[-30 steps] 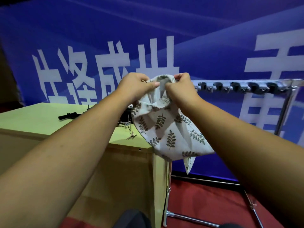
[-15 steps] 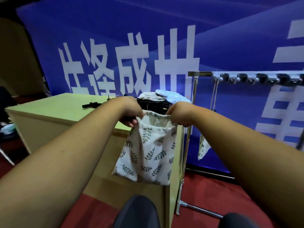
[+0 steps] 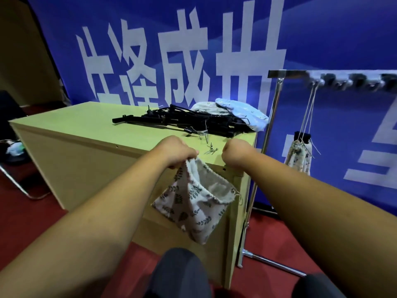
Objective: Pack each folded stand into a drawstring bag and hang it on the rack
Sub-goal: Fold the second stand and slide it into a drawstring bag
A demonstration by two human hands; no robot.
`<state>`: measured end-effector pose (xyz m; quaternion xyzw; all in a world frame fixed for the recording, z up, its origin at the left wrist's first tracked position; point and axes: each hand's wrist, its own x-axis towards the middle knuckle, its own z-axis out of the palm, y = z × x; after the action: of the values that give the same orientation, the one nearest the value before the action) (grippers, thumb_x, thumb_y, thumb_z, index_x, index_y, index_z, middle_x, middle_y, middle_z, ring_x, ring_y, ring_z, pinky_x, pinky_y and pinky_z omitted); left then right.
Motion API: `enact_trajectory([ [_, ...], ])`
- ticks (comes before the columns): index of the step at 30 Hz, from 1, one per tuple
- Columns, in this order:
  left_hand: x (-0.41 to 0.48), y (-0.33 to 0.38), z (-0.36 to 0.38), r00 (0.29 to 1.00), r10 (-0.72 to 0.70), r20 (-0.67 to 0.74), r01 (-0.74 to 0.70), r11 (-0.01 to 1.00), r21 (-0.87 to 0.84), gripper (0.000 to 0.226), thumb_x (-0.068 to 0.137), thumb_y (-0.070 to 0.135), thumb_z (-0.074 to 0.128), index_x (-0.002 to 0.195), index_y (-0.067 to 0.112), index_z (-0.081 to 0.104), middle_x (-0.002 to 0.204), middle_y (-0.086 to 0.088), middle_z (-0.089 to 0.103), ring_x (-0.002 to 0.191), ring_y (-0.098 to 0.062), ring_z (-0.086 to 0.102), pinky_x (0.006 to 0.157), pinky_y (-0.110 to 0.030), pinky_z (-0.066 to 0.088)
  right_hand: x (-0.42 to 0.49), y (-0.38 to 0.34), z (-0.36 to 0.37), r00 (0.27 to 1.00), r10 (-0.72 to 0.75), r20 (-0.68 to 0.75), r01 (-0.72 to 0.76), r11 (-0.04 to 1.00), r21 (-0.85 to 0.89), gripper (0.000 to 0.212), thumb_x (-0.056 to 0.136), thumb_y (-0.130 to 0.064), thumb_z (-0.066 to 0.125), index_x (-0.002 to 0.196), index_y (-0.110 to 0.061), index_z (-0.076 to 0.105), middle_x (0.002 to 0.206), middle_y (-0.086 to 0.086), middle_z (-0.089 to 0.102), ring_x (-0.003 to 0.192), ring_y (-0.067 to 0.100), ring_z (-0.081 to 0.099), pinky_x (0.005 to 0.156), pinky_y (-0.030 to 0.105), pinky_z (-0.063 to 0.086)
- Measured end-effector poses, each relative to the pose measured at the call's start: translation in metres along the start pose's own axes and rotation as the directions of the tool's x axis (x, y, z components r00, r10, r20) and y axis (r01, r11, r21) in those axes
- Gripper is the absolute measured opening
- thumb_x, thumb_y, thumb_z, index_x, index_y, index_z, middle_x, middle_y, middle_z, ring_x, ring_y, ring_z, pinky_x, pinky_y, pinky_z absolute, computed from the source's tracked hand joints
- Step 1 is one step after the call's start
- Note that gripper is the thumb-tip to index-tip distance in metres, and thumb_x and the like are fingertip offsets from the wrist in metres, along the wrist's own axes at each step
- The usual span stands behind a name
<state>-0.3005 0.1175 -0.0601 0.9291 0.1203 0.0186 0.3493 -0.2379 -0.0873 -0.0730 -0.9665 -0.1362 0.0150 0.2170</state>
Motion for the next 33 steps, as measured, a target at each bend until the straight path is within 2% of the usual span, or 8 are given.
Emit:
enact_trajectory([
  [4, 0.013, -0.015, 0.011, 1.000, 0.003, 0.001, -0.003, 0.992, -0.124, 0.035, 0.090, 0.046, 0.078, 0.072, 0.016, 0.073, 0.071, -0.010, 0.073, 0.063, -0.025, 0.067, 0.081, -0.042, 0.063, 0.017, -0.003, 0.016, 0.996, -0.034, -0.077, 0.035, 0.999, 0.017, 0.041, 0.098, -0.008, 0.059, 0.138, -0.014, 0.058, 0.124, 0.014, 0.066, 0.099, 0.032, 0.065, 0.066, 0.035, 0.053],
  [7, 0.020, -0.022, 0.017, 0.999, 0.040, -0.012, -0.041, 0.995, -0.094, 0.044, 0.093, 0.048, 0.076, 0.082, 0.006, 0.075, 0.082, -0.016, 0.077, 0.076, -0.031, 0.075, 0.085, -0.046, 0.064, 0.032, -0.002, 0.029, 0.996, -0.038, -0.080, 0.039, 0.999, 0.018, 0.049, 0.100, -0.015, 0.065, 0.147, -0.025, 0.054, 0.135, 0.014, 0.058, 0.092, 0.029, 0.068, 0.053, 0.030, 0.043],
  [11, 0.025, -0.028, 0.022, 0.996, 0.070, 0.049, -0.065, 0.993, -0.100, 0.051, 0.098, 0.046, 0.072, 0.100, -0.005, 0.073, 0.079, -0.012, 0.065, 0.073, -0.025, 0.065, 0.058, -0.028, 0.058, 0.039, -0.008, 0.019, 0.998, -0.049, 0.028, 0.050, 0.998, -0.041, 0.042, 0.104, -0.026, 0.066, 0.145, -0.018, 0.060, 0.138, 0.015, 0.064, 0.116, 0.032, 0.066, 0.082, 0.033, 0.051],
  [13, 0.027, -0.029, 0.024, 0.995, 0.072, 0.070, -0.065, 0.992, -0.104, 0.050, 0.099, 0.045, 0.072, 0.102, -0.004, 0.075, 0.080, -0.011, 0.065, 0.074, -0.025, 0.065, 0.057, -0.026, 0.056, 0.038, -0.010, 0.009, 0.996, -0.040, 0.076, 0.044, 0.998, -0.045, 0.042, 0.106, -0.031, 0.066, 0.144, -0.014, 0.063, 0.139, 0.014, 0.065, 0.126, 0.033, 0.061, 0.092, 0.035, 0.048],
  [19, 0.032, -0.028, 0.032, 0.995, 0.062, 0.083, -0.049, 0.987, -0.155, 0.047, 0.095, 0.048, 0.076, 0.100, 0.001, 0.078, 0.079, -0.010, 0.066, 0.070, -0.025, 0.065, 0.061, -0.028, 0.056, 0.037, -0.007, 0.004, 0.989, 0.006, 0.149, 0.009, 0.995, -0.103, 0.047, 0.109, -0.042, 0.060, 0.141, -0.008, 0.063, 0.142, 0.013, 0.062, 0.131, 0.033, 0.058, 0.108, 0.040, 0.049],
  [25, 0.024, -0.023, 0.043, 0.994, 0.060, 0.093, -0.043, 0.984, -0.174, 0.048, 0.096, 0.047, 0.075, 0.099, -0.002, 0.076, 0.077, -0.009, 0.065, 0.071, -0.024, 0.063, 0.058, -0.026, 0.053, 0.045, 0.004, 0.029, 1.000, 0.013, 0.020, -0.012, 0.999, -0.053, 0.030, 0.104, -0.019, 0.061, 0.130, -0.007, 0.068, 0.126, 0.015, 0.069, 0.118, 0.035, 0.066, 0.099, 0.043, 0.057],
  [29, 0.016, -0.017, 0.046, 0.993, 0.062, 0.101, -0.043, 0.984, -0.174, 0.050, 0.098, 0.043, 0.074, 0.103, -0.007, 0.072, 0.082, -0.012, 0.059, 0.075, -0.025, 0.062, 0.059, -0.029, 0.059, 0.039, 0.006, 0.044, 0.993, 0.043, -0.112, -0.044, 0.999, -0.008, 0.020, 0.104, -0.025, 0.059, 0.119, -0.012, 0.061, 0.119, 0.013, 0.066, 0.103, 0.035, 0.065, 0.084, 0.040, 0.055],
  [33, 0.009, -0.009, 0.050, 0.994, 0.026, 0.111, -0.001, 0.975, -0.223, 0.046, 0.102, 0.037, 0.070, 0.110, -0.008, 0.069, 0.086, -0.015, 0.063, 0.077, -0.026, 0.064, 0.063, -0.032, 0.062, -0.008, 0.013, 0.043, 0.958, -0.096, -0.269, 0.167, 0.953, 0.254, 0.016, 0.110, -0.032, 0.054, 0.105, -0.017, 0.055, 0.098, 0.003, 0.063, 0.084, 0.018, 0.058, 0.068, 0.034, 0.044],
])
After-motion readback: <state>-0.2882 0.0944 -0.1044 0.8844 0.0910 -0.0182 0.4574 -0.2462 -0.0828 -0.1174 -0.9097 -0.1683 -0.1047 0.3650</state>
